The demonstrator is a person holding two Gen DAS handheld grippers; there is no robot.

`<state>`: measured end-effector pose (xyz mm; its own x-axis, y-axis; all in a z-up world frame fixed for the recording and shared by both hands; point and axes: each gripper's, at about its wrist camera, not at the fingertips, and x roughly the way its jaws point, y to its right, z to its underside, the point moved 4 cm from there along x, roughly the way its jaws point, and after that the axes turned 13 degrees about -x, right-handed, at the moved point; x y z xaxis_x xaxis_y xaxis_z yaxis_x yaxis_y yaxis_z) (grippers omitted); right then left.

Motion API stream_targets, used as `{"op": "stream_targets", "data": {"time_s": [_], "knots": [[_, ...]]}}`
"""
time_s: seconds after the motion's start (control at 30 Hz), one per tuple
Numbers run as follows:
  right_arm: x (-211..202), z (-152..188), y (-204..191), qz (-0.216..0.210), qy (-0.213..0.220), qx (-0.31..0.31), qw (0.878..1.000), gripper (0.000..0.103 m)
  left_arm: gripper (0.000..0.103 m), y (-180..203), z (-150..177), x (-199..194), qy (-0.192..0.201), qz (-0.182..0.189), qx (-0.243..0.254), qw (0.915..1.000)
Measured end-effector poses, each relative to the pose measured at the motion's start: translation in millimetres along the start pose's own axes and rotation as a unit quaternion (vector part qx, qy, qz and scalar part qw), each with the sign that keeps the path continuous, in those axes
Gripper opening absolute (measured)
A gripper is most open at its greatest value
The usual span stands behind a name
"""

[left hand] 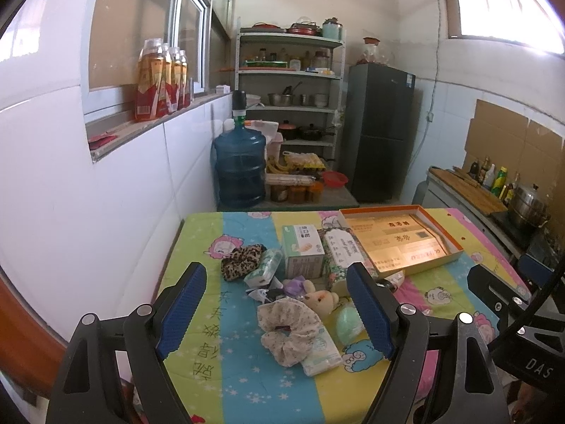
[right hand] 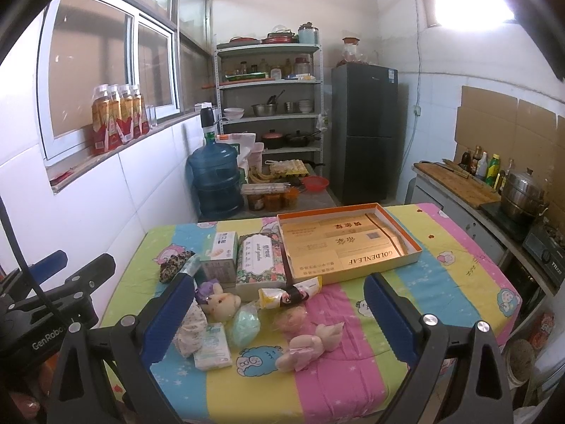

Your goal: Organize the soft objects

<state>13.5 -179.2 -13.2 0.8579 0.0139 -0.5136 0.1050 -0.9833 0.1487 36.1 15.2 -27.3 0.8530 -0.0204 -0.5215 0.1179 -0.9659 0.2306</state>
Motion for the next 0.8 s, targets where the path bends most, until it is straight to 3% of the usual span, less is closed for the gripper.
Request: {"op": "stream_targets", "data": {"time_s": [0.8], "knots": [[8.9,-0.1,-6.7,-0.009,-0.004,0.000,1.000,0.098,0.082,-4.1,2.5,3.2,-0.005,-0.003,-0.008,0.9999]]}}
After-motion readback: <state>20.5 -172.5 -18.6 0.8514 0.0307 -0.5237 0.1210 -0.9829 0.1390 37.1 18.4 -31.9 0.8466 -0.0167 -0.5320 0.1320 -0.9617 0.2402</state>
